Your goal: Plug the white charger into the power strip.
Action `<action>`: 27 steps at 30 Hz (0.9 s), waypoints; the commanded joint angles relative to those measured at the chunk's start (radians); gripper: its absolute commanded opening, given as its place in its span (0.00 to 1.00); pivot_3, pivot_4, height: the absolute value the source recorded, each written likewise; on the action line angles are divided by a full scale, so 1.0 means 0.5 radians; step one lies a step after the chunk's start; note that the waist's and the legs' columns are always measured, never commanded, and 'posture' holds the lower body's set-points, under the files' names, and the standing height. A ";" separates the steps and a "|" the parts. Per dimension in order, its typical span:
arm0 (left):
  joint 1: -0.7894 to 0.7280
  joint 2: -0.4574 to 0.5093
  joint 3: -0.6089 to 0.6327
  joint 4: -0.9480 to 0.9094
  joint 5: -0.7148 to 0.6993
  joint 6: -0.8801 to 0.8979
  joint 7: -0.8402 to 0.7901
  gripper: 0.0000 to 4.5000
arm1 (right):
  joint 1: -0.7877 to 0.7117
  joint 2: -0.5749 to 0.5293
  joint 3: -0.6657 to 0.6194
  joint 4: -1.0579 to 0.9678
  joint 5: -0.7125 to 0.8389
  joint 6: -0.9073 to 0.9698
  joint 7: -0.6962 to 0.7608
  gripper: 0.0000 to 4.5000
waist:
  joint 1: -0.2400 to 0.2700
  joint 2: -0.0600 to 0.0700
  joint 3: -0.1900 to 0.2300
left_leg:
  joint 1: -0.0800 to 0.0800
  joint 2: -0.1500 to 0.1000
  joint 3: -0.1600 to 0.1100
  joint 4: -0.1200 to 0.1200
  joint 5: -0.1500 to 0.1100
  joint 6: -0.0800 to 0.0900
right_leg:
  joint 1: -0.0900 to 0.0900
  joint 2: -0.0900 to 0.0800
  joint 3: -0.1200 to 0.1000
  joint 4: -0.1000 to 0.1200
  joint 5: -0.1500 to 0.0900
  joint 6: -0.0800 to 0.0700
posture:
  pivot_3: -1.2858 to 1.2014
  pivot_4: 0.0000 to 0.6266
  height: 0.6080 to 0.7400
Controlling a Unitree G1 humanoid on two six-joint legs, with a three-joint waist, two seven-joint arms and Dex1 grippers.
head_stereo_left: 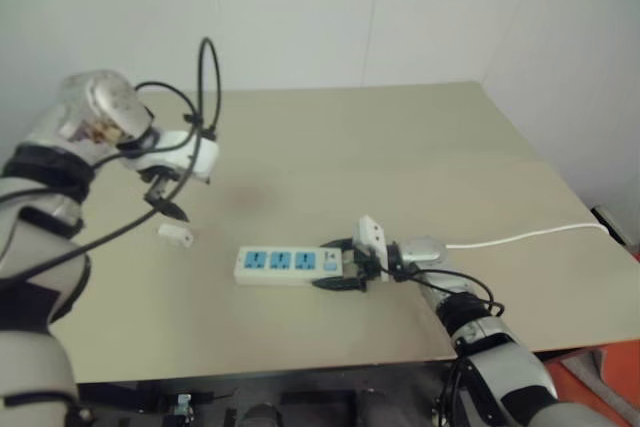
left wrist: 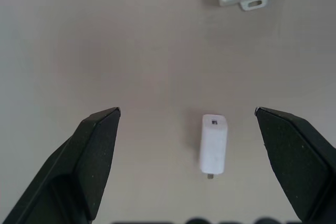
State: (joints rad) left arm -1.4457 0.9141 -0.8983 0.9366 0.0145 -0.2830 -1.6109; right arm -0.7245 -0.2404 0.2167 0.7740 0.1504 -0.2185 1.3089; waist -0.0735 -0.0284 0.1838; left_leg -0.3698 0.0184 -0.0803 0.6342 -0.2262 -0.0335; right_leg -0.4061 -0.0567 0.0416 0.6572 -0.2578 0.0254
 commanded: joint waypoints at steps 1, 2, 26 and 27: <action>-0.101 -0.017 -0.147 0.125 -0.062 -0.034 -0.007 1.00 | 0.005 0.002 0.014 -0.033 -0.031 -0.006 0.019 0.76 | -0.003 0.000 0.000 | 0.000 0.000 0.000 0.000 0.000 0.000 | -0.001 0.000 0.000 0.000 0.000 0.000 | 0.52 0.24 1.00; -0.107 -0.034 -0.170 0.176 -0.009 -0.070 -0.007 1.00 | 0.010 0.001 0.015 -0.043 -0.031 -0.002 0.019 0.76 | -0.003 0.000 0.000 | 0.000 0.000 0.000 0.000 0.000 0.000 | -0.001 0.000 0.000 0.001 0.000 0.000 | 0.52 0.24 1.00; 0.132 -0.268 0.051 0.599 0.938 -0.273 0.222 1.00 | 0.179 0.017 -0.006 -0.344 0.005 0.145 -0.099 0.76 | 0.004 -0.001 0.000 | -0.002 -0.002 0.000 0.006 0.000 0.001 | -0.002 -0.001 0.000 0.005 -0.001 0.001 | 0.52 0.24 1.00; 0.140 -0.275 0.070 0.608 0.962 -0.274 0.236 1.00 | 0.185 0.016 -0.007 -0.355 0.005 0.150 -0.102 0.76 | 0.004 -0.001 0.000 | -0.002 -0.002 0.000 0.006 0.000 0.001 | -0.002 -0.001 0.000 0.006 -0.001 0.001 | 0.52 0.24 1.00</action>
State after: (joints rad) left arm -1.3706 0.7692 -0.8893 1.2255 0.4719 -0.4126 -1.5057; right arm -0.6422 -0.2431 0.2063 0.6283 0.1445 -0.1579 1.2576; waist -0.0716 -0.0287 0.1840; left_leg -0.3709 0.0176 -0.0803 0.6371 -0.2264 -0.0331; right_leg -0.4069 -0.0571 0.0417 0.6600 -0.2581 0.0258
